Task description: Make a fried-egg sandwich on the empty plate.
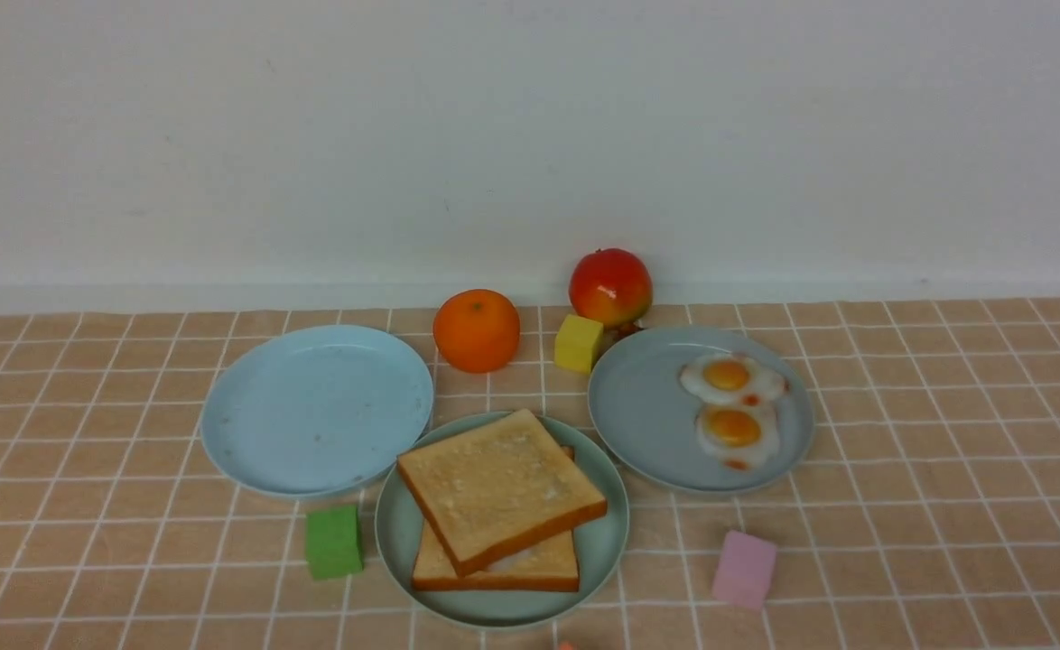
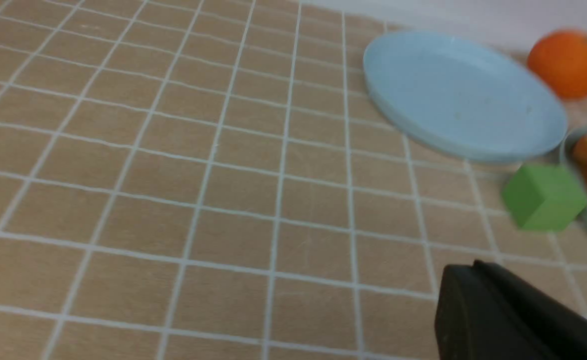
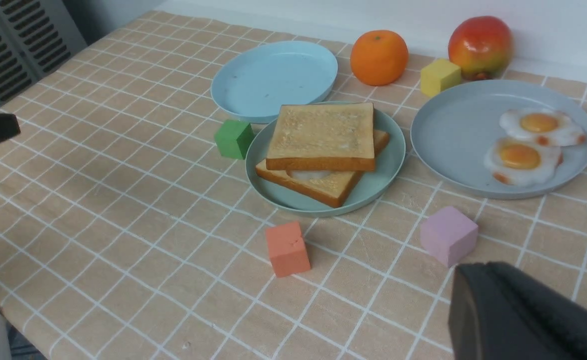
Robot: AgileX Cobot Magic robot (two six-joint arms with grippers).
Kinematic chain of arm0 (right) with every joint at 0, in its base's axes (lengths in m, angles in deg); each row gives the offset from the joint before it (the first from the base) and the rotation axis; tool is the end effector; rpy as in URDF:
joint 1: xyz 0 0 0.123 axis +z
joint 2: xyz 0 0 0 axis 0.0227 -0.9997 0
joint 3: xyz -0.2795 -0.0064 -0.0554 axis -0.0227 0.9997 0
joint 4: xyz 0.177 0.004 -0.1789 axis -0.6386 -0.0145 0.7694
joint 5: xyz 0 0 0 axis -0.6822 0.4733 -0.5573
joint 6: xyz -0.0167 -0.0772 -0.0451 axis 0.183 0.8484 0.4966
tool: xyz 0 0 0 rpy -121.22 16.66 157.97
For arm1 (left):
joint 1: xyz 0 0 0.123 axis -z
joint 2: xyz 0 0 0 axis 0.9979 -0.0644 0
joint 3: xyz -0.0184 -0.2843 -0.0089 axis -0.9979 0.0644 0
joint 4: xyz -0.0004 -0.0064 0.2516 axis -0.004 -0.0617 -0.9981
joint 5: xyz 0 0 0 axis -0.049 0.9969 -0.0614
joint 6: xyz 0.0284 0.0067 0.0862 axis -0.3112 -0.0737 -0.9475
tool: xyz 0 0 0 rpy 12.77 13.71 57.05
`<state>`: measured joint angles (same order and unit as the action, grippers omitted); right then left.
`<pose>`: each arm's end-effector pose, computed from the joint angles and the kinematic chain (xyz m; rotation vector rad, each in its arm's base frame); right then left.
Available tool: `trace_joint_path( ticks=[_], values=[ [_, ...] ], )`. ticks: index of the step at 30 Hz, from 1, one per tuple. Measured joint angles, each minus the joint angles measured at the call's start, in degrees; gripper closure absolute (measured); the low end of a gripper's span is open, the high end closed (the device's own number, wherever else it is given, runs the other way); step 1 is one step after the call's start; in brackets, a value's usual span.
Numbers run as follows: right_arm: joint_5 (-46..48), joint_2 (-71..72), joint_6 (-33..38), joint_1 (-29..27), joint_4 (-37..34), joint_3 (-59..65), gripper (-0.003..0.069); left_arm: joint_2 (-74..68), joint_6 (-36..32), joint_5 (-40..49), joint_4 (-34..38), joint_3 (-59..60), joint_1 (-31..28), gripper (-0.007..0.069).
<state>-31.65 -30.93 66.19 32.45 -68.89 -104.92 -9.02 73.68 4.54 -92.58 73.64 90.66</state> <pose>0.0264 0.0283 0.3094 -0.4846 1.8979 0.5923 0.0524 0.0016 0.1686 -0.1677 1.8865 -0.1379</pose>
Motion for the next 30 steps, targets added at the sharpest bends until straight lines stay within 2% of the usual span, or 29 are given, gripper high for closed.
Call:
trace_joint_path(
  ticks=[4,30],
  values=[
    [0.1,0.0,0.0,0.0,0.0,0.0,0.0646,0.0,-3.2,0.0,0.0,0.0,0.0,0.0638],
    [0.2,0.0,0.0,0.0,0.0,0.0,0.0626,0.0,-3.4,0.0,0.0,0.0,0.0,0.0623]
  ],
)
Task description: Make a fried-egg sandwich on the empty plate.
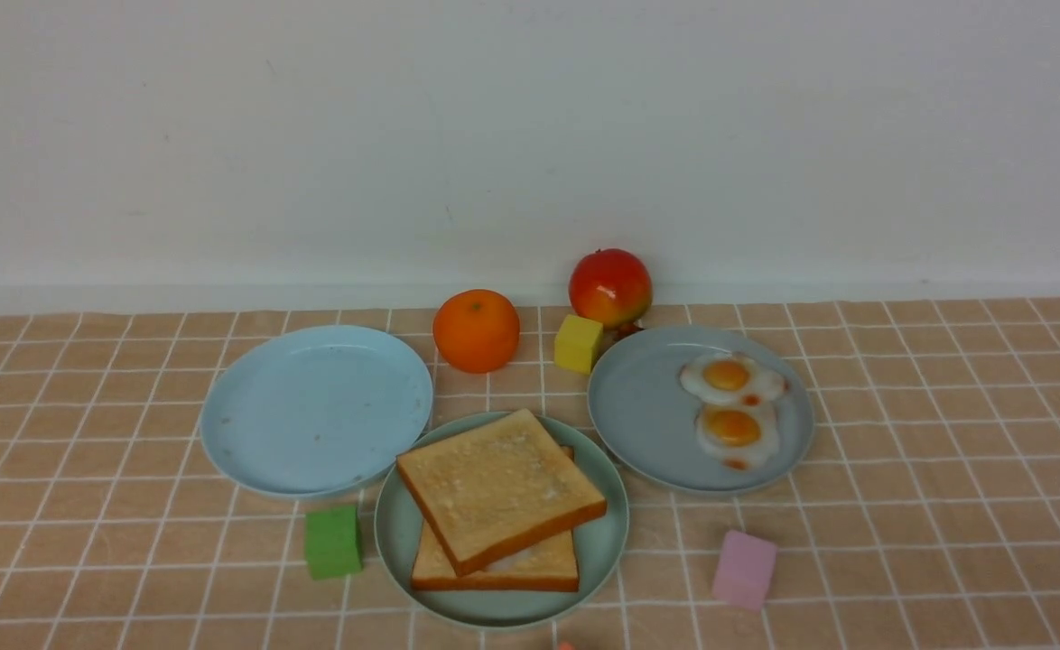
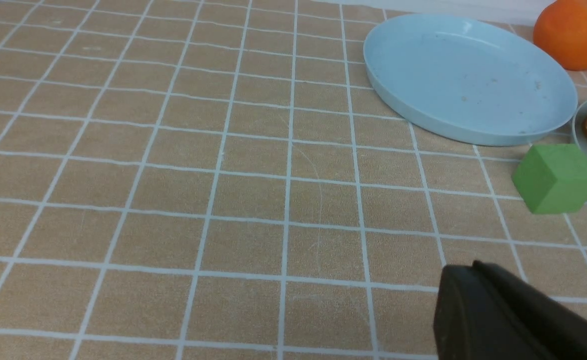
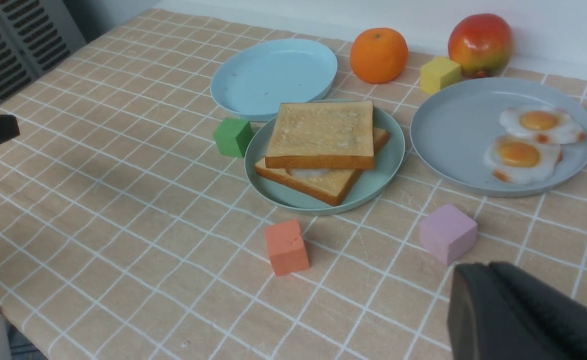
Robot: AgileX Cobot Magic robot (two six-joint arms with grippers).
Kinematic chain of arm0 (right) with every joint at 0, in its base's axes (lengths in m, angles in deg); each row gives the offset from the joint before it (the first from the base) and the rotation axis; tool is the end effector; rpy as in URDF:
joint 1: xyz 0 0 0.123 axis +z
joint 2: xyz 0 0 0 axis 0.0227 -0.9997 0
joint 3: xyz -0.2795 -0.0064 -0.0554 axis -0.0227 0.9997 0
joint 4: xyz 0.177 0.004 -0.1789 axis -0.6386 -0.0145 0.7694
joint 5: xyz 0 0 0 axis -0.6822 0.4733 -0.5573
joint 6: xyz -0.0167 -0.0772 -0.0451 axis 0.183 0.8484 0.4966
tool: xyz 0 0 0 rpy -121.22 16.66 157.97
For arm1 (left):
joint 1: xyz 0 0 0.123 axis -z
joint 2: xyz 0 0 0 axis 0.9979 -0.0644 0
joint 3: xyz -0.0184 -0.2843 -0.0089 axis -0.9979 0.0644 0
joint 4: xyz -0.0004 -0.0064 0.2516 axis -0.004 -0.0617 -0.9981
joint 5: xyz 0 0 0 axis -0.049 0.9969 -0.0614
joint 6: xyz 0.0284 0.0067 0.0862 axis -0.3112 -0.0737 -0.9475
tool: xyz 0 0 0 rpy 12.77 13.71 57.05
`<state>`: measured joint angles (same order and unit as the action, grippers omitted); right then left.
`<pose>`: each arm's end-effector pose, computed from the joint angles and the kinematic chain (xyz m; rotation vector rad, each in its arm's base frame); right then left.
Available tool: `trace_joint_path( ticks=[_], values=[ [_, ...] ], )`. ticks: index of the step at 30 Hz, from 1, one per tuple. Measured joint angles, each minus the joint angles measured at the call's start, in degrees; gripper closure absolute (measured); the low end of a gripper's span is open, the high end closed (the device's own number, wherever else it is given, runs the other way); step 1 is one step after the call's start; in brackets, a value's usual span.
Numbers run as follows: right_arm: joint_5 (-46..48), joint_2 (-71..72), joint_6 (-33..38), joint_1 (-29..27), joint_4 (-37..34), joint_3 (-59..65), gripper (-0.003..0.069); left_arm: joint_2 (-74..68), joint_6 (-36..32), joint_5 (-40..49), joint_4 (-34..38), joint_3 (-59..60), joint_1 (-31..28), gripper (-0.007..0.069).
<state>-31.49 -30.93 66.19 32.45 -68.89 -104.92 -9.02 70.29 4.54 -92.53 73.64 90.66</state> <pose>0.0263 0.0282 0.3091 -0.4856 1.9006 0.5917 0.0524 0.0015 0.1686 -0.1123 1.8896 -0.0984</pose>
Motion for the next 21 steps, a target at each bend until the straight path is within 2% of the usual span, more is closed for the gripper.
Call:
trace_joint_path(
  ticks=[3,9,10,11,16,21],
  values=[
    [0.0,1.4,0.0,-2.6,0.8,0.6,0.0617,0.0,0.0,0.0,0.0,0.0,0.0,0.0620],
    [-0.8,3.2,0.0,-13.5,6.4,2.2,0.0608,0.0,0.0,0.0,0.0,0.0,0.0,0.0618],
    [-2.1,3.5,0.0,-17.1,8.1,4.0,0.0606,0.0,0.0,0.0,0.0,0.0,0.0,0.0618],
    [-2.4,3.5,0.0,-17.5,8.1,4.3,0.0606,0.0,0.0,0.0,0.0,0.0,0.0,0.0617],
    [-12.7,6.1,0.0,-26.8,13.7,15.1,0.0598,0.0,0.0,0.0,0.0,0.0,0.0,0.0611],
    [-26.3,10.7,0.0,-28.4,18.0,28.3,0.0593,0.0,0.0,0.0,0.0,0.0,0.0,0.0610]
  ],
)
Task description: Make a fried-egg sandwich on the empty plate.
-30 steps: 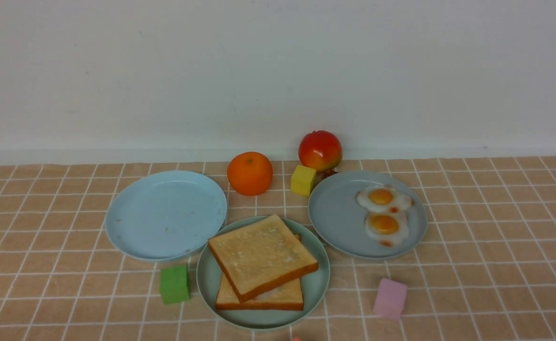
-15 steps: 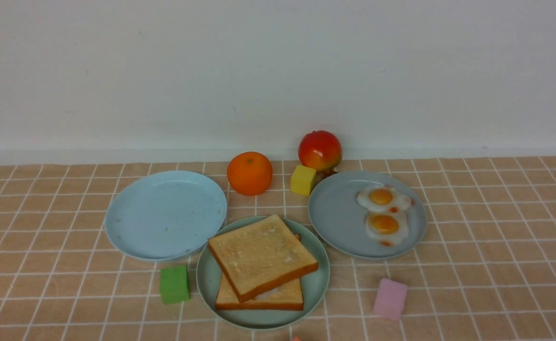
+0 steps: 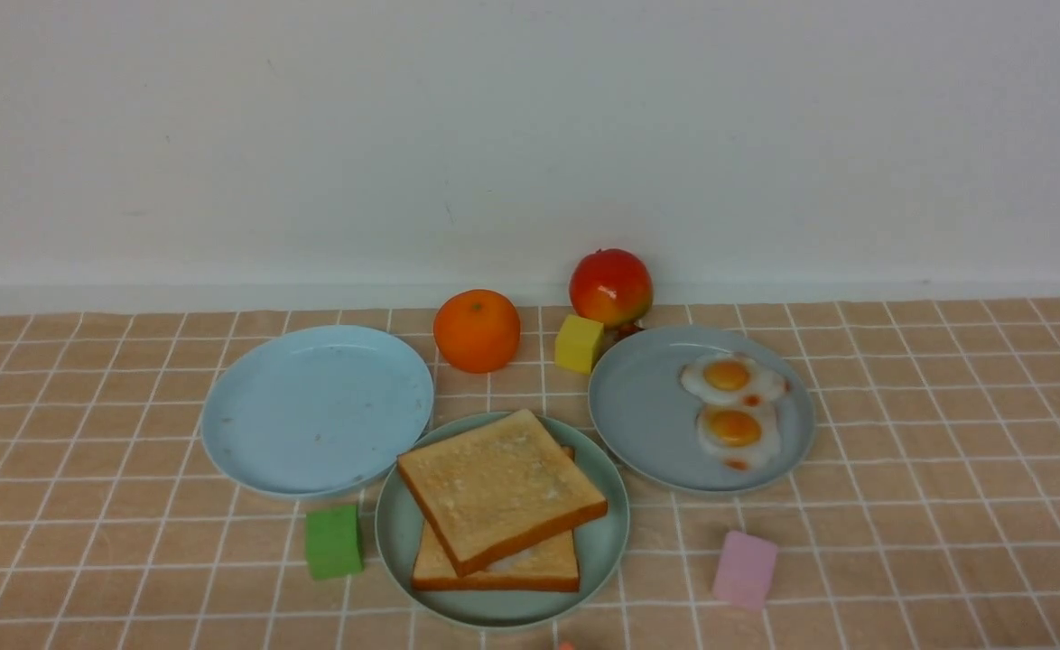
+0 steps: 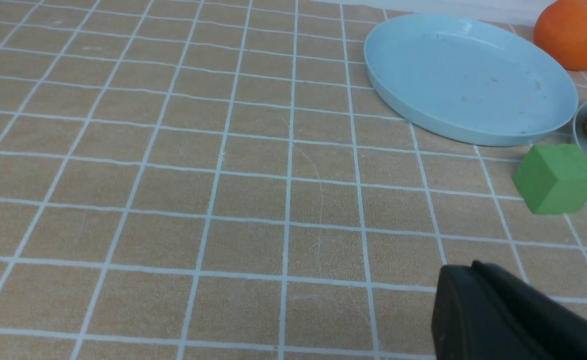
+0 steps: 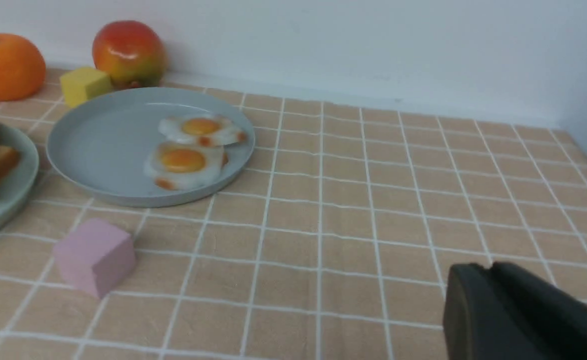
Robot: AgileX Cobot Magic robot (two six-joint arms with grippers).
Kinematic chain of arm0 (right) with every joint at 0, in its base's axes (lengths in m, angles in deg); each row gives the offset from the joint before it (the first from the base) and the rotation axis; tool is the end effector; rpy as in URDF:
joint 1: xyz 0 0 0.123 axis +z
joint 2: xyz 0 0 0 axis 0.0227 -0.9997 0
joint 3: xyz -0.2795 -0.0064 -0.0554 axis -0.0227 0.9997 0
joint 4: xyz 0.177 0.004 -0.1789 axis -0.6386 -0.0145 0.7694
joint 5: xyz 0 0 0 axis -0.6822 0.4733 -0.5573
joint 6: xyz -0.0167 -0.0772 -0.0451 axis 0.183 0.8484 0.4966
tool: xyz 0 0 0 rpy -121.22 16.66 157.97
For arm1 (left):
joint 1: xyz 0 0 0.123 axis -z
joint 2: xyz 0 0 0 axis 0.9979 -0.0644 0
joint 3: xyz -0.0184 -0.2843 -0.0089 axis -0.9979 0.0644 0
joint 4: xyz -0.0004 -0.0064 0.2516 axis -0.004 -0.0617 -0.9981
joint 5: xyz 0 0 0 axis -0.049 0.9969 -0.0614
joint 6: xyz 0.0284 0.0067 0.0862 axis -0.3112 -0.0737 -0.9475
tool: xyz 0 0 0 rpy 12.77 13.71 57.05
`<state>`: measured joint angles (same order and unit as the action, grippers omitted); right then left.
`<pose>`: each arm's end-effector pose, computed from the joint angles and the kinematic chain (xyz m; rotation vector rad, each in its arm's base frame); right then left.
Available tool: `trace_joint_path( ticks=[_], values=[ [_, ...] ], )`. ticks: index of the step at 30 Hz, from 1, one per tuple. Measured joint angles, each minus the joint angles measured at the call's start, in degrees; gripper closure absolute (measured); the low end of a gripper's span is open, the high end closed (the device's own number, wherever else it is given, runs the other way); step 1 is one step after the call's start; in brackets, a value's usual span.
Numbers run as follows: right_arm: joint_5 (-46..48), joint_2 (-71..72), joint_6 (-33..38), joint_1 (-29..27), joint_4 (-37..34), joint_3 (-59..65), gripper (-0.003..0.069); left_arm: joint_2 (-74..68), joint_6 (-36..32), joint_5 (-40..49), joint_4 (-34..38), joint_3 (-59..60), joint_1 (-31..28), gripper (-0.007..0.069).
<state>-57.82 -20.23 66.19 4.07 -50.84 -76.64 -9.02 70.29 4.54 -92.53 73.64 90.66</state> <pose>0.0548 0.0003 0.1985 -0.1421 1.7601 -0.0576 0.0524 0.0015 0.1686 -0.1123 1.8896 -0.0984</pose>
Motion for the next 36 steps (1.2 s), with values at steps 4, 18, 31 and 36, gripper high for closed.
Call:
trace_joint_path(
  ticks=[4,18,31,36],
  values=[
    [0.5,1.8,0.0,-0.1,0.1,3.7,0.0587,0.0,0.0,-0.1,0.0,0.0,0.0,0.0610],
    [4.5,1.8,0.0,-3.0,0.1,3.4,0.0568,0.0,0.0,0.0,0.0,0.0,0.0,0.0603],
    [4.7,1.8,0.0,-3.0,0.1,3.3,0.0549,0.0,0.0,0.0,-0.1,0.0,0.0,0.0594],
    [4.7,1.8,0.0,-3.0,0.1,3.3,0.0543,0.0,0.0,0.0,-0.1,0.0,0.0,0.0589]
  ],
)
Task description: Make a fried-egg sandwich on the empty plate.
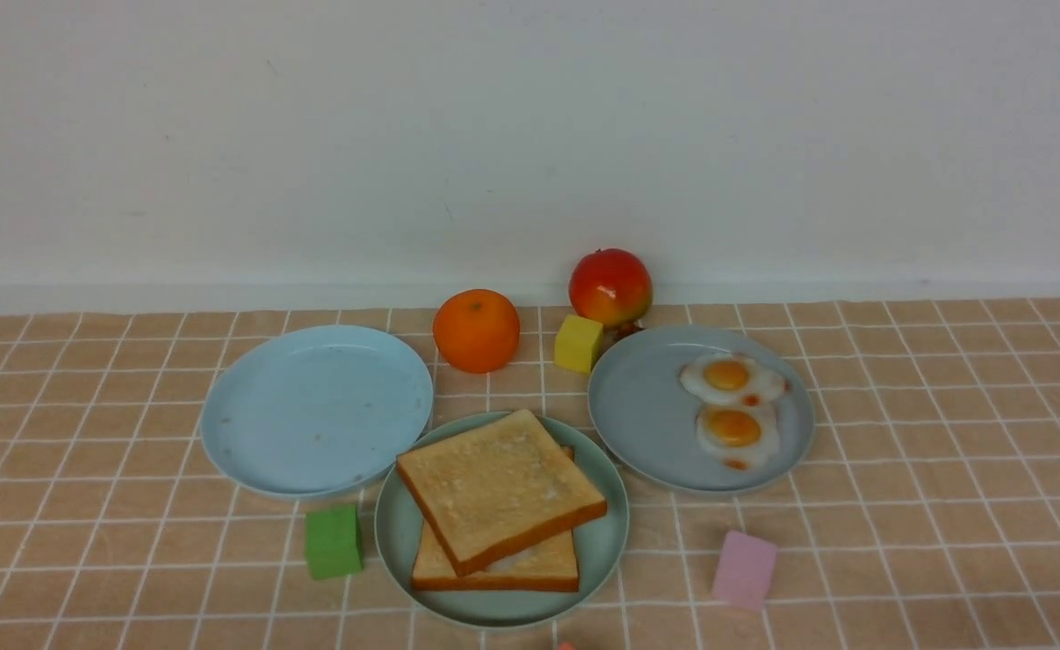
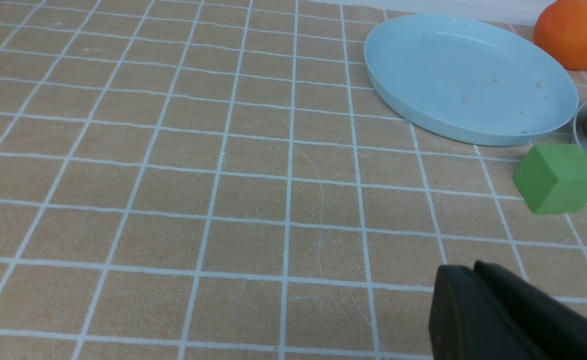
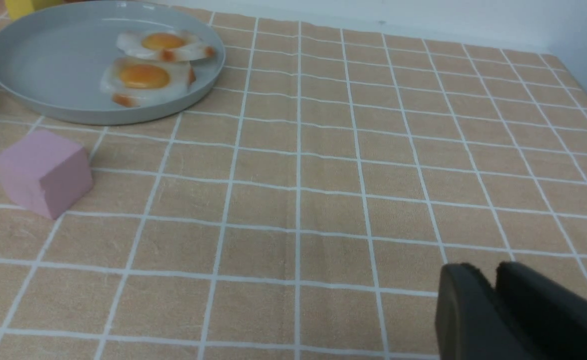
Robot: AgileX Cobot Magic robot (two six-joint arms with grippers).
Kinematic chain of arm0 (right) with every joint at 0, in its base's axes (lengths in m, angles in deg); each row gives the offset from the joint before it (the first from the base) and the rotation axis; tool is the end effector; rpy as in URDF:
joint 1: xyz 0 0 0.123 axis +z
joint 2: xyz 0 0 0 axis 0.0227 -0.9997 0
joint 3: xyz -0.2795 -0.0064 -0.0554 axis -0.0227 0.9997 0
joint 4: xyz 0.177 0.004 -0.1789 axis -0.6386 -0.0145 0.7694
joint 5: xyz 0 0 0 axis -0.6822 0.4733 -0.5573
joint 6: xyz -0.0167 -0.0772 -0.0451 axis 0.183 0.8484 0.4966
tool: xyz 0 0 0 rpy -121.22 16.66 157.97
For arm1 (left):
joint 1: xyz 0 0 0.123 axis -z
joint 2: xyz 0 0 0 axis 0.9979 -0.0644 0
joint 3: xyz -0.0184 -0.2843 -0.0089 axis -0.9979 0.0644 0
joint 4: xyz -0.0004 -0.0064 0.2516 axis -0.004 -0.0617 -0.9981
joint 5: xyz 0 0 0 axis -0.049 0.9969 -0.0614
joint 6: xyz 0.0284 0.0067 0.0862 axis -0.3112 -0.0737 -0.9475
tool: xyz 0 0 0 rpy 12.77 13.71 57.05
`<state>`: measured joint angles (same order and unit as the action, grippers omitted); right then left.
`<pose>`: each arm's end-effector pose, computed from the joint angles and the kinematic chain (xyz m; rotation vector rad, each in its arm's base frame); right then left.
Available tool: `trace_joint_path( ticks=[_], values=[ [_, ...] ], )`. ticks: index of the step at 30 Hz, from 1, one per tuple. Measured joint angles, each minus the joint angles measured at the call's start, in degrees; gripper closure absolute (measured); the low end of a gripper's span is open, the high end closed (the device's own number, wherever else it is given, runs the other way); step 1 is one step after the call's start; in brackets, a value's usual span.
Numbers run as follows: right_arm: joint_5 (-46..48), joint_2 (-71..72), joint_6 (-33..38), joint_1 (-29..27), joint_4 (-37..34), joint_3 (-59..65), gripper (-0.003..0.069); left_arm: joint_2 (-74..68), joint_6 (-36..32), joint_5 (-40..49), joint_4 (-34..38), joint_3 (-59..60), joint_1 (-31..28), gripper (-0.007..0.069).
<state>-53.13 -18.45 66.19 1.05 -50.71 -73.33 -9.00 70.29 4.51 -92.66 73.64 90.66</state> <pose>0.0523 -0.0040 0.1737 -0.0936 1.8716 -0.1075 0.0524 0.0016 0.1687 -0.1108 1.8886 -0.0963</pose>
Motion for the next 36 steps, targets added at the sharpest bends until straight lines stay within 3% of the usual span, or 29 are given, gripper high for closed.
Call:
trace_joint_path(
  ticks=[36],
  values=[
    [0.0,0.0,0.0,0.0,0.0,0.0,0.0505,0.0,0.0,0.0,-0.1,0.0,0.0,0.0550]
  ],
)
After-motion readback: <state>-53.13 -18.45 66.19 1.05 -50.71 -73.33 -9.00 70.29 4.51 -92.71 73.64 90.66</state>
